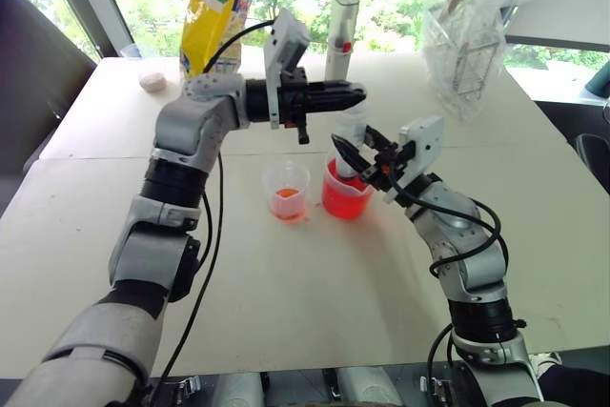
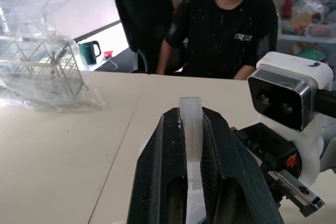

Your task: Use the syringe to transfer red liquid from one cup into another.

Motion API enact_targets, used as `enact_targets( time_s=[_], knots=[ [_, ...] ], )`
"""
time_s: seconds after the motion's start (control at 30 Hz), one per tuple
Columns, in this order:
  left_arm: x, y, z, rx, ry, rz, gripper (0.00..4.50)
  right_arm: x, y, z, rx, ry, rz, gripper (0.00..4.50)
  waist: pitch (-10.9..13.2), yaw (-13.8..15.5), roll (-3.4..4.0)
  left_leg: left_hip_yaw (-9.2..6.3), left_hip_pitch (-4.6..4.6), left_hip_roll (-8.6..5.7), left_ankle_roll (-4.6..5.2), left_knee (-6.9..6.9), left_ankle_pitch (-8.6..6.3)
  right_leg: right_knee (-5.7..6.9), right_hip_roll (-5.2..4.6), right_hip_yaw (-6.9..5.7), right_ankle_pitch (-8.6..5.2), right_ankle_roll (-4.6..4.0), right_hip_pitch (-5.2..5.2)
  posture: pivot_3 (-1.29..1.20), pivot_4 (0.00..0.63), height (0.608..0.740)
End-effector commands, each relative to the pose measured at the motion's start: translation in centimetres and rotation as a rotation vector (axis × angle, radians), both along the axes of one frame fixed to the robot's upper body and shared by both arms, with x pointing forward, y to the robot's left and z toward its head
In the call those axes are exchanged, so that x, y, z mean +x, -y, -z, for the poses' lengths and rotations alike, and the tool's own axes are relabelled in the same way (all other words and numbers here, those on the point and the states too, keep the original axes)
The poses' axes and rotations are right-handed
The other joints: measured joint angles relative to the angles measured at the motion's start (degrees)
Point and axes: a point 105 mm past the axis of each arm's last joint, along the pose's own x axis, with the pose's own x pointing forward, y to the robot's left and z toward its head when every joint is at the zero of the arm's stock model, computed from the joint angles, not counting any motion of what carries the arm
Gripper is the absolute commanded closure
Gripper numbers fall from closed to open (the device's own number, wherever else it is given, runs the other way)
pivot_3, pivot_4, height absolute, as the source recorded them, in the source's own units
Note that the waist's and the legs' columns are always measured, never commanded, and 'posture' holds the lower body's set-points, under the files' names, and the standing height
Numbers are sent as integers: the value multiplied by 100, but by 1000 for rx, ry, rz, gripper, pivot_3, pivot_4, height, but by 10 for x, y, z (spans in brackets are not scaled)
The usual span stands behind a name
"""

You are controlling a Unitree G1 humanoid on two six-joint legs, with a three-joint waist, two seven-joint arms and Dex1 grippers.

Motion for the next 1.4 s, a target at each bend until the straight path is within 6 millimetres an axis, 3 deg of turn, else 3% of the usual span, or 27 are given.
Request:
enact_targets(
  time_s=[0.03, 0.47, 0.67, 1.1, 1.4],
  knots=[
    [-8, 2, -22, -40, 67, 25, 4448, -9, -6, -14, 7, 63, -36, 3120, 0, 1, 0, 0, 0, 0, 0, 0, 0, 0, 0, 0, 0, 0, 0, 0, 150, 740],
    [-2, -6, -66, -106, 164, -29, 4448, -11, -7, 9, -1, -28, -65, 3120, 0, 2, 0, -1, 0, -1, 0, 0, 0, 0, 0, -1, 0, 0, 0, 0, 150, 740],
    [1, -9, -76, -121, 187, -49, 4448, -11, -6, 23, -2, -69, -69, 3120, 0, 1, -1, 1, -1, -1, 0, 1, 0, 0, 0, 0, 0, 0, -1, 0, 150, 740],
    [5, -12, -83, -129, 208, -69, 4448, -7, -6, 30, -4, -82, -66, 3120, 1, 0, -1, 0, -1, -2, 0, 0, 0, -1, 0, 0, 0, 1, -1, 0, 150, 740],
    [5, -11, -73, -113, 200, -67, 4448, -6, -4, 14, 4, -37, -61, 3120, 1, 1, -1, 0, -2, -1, 0, 0, 0, -1, 0, 0, -1, 1, -1, 0, 150, 740]
  ],
)
